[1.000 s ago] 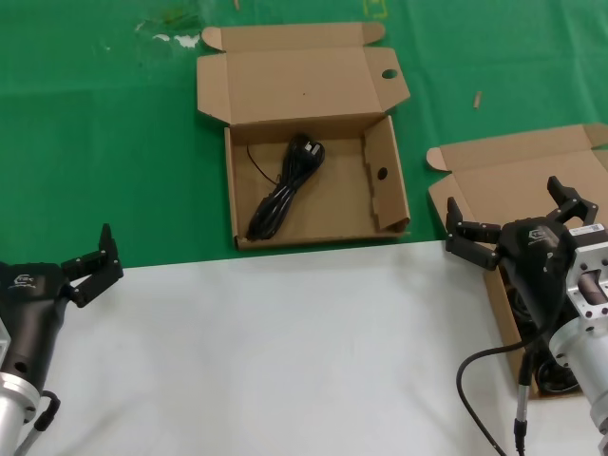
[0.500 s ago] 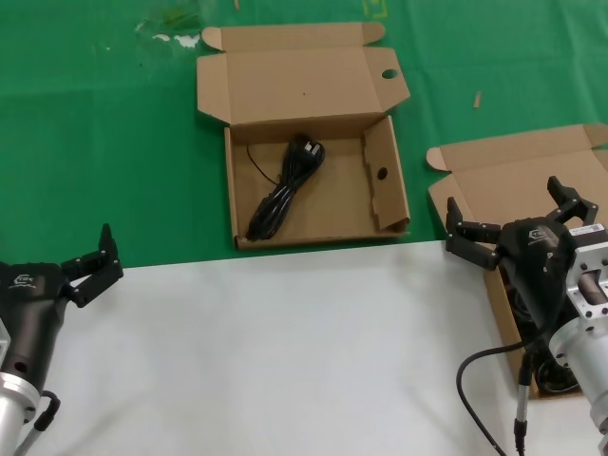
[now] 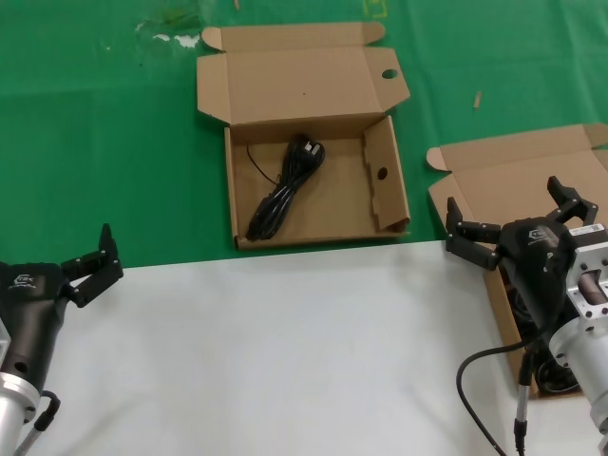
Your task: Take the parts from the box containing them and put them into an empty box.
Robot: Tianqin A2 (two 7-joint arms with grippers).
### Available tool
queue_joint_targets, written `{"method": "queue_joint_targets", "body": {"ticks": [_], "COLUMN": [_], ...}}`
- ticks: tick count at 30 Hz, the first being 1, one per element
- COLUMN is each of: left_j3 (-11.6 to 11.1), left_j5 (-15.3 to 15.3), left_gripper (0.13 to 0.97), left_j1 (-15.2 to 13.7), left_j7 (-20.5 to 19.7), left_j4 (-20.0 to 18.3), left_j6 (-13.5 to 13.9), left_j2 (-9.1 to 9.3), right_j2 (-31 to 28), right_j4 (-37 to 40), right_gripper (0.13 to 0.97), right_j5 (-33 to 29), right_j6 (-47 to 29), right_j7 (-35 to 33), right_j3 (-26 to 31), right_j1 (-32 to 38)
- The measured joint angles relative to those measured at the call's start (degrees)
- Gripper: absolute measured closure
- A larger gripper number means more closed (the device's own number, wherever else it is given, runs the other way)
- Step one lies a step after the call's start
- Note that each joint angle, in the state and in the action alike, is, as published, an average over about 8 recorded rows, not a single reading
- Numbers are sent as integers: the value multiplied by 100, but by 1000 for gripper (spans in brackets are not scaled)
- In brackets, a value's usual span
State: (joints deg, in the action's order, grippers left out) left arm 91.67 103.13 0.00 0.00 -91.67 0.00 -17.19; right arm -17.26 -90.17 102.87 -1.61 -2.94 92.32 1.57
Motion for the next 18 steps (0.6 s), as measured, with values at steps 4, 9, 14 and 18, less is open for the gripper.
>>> {"method": "queue_joint_targets", "body": {"ticks": [4, 9, 14, 18], "left_j3": [0, 0, 0, 0], "left_j5": [0, 0, 0, 0], "left_gripper": [132, 132, 132, 132], "left_j1": [0, 0, 0, 0], "left_j7": [0, 0, 0, 0], "left_j4": [0, 0, 0, 0], "left_j6": [0, 0, 0, 0], "left_j2": [0, 0, 0, 0], "right_j2": [0, 0, 0, 0], "right_j4": [0, 0, 0, 0], "right_gripper": [129, 129, 129, 129], "right_j5": [0, 0, 0, 0], "right_j6": [0, 0, 0, 0], "right_j7": [0, 0, 0, 0], "right_j3": [0, 0, 0, 0], "right_j1": [0, 0, 0, 0]}}
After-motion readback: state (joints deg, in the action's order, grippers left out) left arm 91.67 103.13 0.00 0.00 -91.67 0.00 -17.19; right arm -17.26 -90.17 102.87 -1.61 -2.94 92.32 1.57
